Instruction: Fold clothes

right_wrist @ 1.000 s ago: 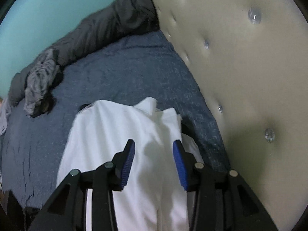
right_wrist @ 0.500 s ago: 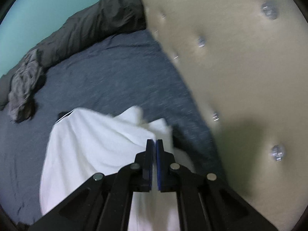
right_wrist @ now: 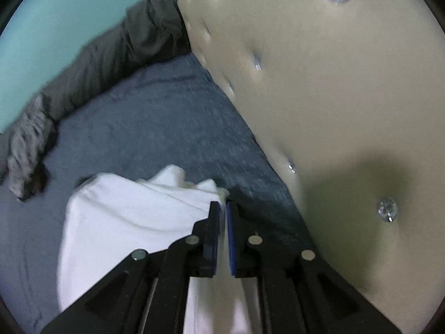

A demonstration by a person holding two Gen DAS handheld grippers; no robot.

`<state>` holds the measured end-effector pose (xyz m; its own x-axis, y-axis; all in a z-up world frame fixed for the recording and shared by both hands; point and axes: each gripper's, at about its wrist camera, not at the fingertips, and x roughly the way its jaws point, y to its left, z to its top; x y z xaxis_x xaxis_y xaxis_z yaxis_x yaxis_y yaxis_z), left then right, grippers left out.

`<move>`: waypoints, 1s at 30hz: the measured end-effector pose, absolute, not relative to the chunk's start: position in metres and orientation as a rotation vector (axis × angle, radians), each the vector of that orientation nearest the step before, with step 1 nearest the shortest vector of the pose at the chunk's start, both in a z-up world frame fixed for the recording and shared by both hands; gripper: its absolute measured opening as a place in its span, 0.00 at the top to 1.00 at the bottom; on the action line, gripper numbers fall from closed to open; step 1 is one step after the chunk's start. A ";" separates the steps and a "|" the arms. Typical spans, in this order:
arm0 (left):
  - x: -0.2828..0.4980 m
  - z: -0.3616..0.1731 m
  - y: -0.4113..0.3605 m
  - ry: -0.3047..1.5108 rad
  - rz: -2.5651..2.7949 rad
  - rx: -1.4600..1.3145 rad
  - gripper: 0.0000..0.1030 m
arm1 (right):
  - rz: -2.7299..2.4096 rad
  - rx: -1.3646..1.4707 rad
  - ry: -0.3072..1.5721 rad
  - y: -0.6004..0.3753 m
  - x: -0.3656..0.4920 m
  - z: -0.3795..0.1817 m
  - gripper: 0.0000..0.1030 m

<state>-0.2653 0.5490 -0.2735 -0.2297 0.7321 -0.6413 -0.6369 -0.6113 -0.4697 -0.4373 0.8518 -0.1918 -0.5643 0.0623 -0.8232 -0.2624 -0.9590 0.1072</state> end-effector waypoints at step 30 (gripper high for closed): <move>-0.186 -0.186 0.519 -0.021 2.001 -1.027 0.90 | 2.711 -1.299 0.448 0.822 -0.275 -0.155 0.84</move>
